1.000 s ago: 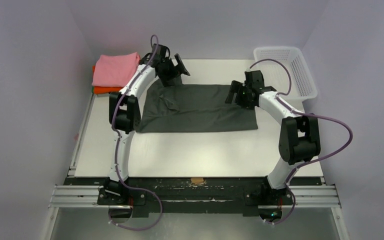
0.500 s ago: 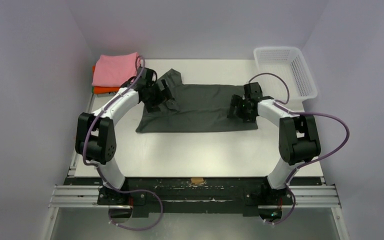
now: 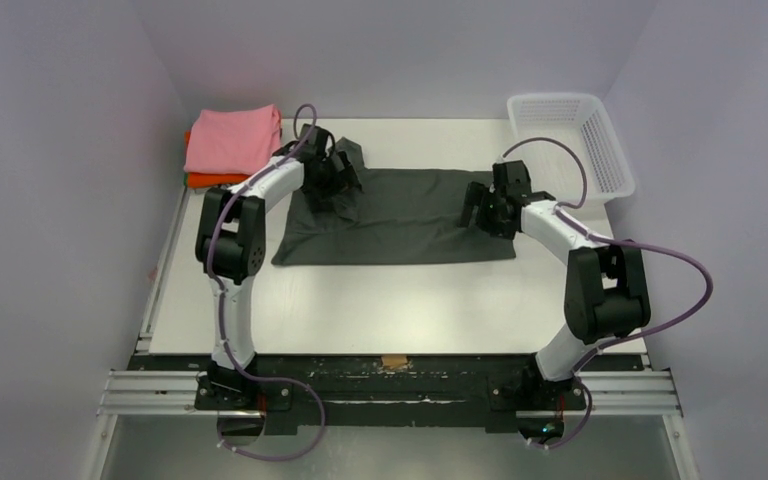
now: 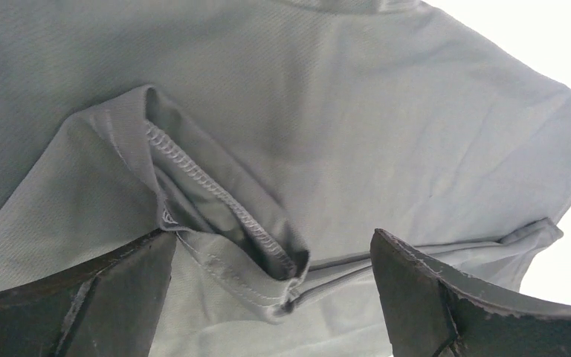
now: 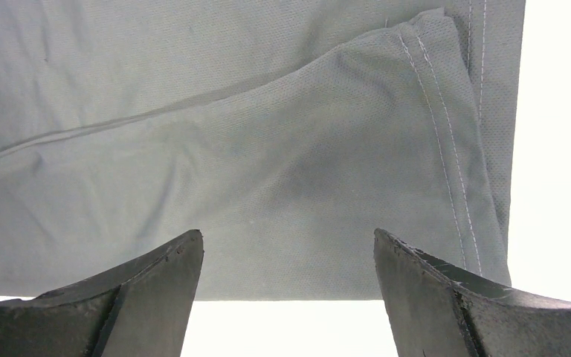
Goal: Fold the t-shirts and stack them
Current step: Fold the flattened tshirt in 1/3 of the way
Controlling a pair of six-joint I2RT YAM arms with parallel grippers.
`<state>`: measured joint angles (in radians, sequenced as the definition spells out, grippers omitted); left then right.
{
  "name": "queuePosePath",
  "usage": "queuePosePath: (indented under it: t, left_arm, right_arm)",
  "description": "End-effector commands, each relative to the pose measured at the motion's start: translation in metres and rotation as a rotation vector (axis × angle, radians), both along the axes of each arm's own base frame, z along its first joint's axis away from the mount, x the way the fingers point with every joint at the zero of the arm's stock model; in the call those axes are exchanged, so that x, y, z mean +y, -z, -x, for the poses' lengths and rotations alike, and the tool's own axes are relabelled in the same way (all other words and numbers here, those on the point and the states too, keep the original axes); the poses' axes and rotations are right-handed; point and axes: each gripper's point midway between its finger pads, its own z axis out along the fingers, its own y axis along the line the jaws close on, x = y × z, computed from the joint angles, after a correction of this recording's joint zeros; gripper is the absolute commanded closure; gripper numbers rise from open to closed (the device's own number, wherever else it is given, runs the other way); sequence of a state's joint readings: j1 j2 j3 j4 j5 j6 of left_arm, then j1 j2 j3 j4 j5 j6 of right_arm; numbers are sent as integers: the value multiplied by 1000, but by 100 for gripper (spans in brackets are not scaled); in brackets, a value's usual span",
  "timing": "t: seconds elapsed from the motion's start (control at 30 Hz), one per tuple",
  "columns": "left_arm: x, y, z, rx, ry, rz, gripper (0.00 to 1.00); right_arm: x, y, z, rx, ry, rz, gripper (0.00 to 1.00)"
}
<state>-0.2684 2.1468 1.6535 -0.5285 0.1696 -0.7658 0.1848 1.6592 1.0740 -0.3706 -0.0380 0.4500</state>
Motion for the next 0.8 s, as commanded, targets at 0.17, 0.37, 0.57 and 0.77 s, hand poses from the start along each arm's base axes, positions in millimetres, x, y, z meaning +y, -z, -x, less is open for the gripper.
queuePosePath:
  t: [0.17,0.37,0.57,0.77]
  left_arm:
    - [-46,-27,-66,-124,17,165,0]
    - [-35,-63,-78,-176,-11,104,0]
    - [21,-88,-19,-167,-83,-112,0]
    - [27,-44,22,-87,-86,-43,0]
  right_arm:
    - [-8,-17,1,-59,17,36,17]
    - [-10,-14,1,-55,17,54,17]
    - [-4,3,-7,-37,11,33,17]
    - [-3,27,-9,5,5,42,18]
